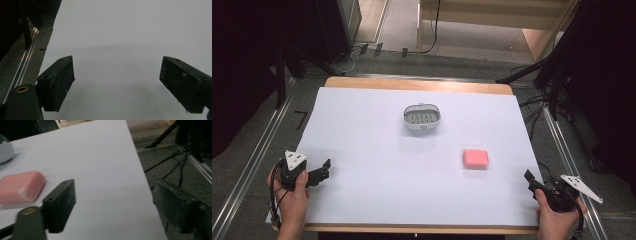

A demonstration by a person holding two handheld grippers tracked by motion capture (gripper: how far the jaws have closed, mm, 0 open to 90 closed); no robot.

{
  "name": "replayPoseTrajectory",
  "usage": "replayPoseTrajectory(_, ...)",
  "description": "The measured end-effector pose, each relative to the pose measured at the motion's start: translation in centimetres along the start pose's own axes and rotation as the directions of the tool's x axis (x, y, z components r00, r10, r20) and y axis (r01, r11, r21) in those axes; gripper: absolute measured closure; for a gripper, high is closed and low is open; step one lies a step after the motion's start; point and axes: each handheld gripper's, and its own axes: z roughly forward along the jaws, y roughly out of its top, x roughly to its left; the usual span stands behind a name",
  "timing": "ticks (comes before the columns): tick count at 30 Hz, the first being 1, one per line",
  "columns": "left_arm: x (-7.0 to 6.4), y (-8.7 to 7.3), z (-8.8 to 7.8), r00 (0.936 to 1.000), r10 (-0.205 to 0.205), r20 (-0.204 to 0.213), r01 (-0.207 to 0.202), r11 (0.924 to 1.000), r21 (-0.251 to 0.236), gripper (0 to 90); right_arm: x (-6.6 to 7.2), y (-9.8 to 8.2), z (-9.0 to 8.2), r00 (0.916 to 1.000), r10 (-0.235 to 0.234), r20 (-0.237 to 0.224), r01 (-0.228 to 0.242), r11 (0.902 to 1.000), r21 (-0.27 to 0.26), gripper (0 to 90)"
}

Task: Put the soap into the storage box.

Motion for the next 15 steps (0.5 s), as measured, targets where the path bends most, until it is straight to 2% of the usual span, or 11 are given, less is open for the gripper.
replayPoseTrajectory(3, -0.1, 0.0, 0.0, 1.0, 0.005, 0.001, -0.005, 1.0, -0.001, 13.3, 0.6, 0.2, 0.1, 0.9983, -0.034, -0.048, 0.034, 0.9994, 0.007, 28.6)
replayPoseTrajectory(5, -0.1, 0.0, 0.0, 1.0, 0.008, 0.0, -0.008, 1.0, -0.001, 13.3, 1.2, 0.6, 0.3, 0.9926, -0.089, -0.083, 0.09, 0.9959, 0.011, 35.5)
replayPoseTrajectory(6, -0.1, 0.0, 0.0, 1.0, 0.008, 0.001, -0.008, 1.0, -0.002, 13.3, 1.6, 0.9, 0.5, 0.9871, -0.127, -0.098, 0.128, 0.9917, 0.011, 37.9)
replayPoseTrajectory(7, -0.1, 0.0, 0.0, 0.9999, 0.01, 0.001, -0.01, 0.9999, -0.001, 13.3, 1.9, 1.5, 1.1, 0.9663, -0.208, -0.152, 0.211, 0.9776, 0.001, 39.5)
replayPoseTrajectory(8, -0.1, 0.0, 0.0, 0.9999, 0.011, -0.002, -0.011, 0.9999, 0.0, 13.3, 1.9, 1.5, 1.1, 0.9663, -0.208, -0.152, 0.211, 0.9776, 0.001, 41.1)
replayPoseTrajectory(10, -0.1, 0.0, 0.0, 0.9999, 0.013, -0.002, -0.013, 0.9999, 0.002, 13.3, 2.2, 2.2, 1.6, 0.9433, -0.259, -0.207, 0.275, 0.9599, 0.053, 42.4)
replayPoseTrajectory(11, -0.1, 0.0, 0.0, 0.9999, 0.014, -0.001, -0.014, 0.9999, 0.003, 13.3, 2.4, 2.5, 1.8, 0.9344, -0.275, -0.226, 0.3, 0.9505, 0.082, 42.9)
replayPoseTrajectory(12, -0.1, 0.0, 0.0, 0.9998, 0.02, -0.002, -0.02, 0.9998, 0.007, 13.3, 2.6, 2.7, 1.9, 0.9312, -0.284, -0.229, 0.312, 0.9446, 0.1, 42.1)
replayPoseTrajectory(13, -0.2, 0.0, 0.0, 0.9998, 0.02, -0.004, -0.02, 0.9998, 0.005, 13.3, 3.2, 3.2, 2.2, 0.9208, -0.319, -0.224, 0.354, 0.9253, 0.137, 37.3)
replayPoseTrajectory(14, -0.2, 0.0, 0.0, 0.9998, 0.02, -0.006, -0.02, 0.9998, 0.003, 13.3, 3.2, 3.2, 2.2, 0.9208, -0.319, -0.224, 0.354, 0.9253, 0.137, 37.3)
replayPoseTrajectory(15, -0.3, 0.0, 0.0, 0.9998, 0.02, -0.007, -0.02, 0.9998, 0.003, 13.3, 3.7, 3.4, 2.4, 0.9111, -0.344, -0.227, 0.382, 0.9117, 0.151, 32.8)
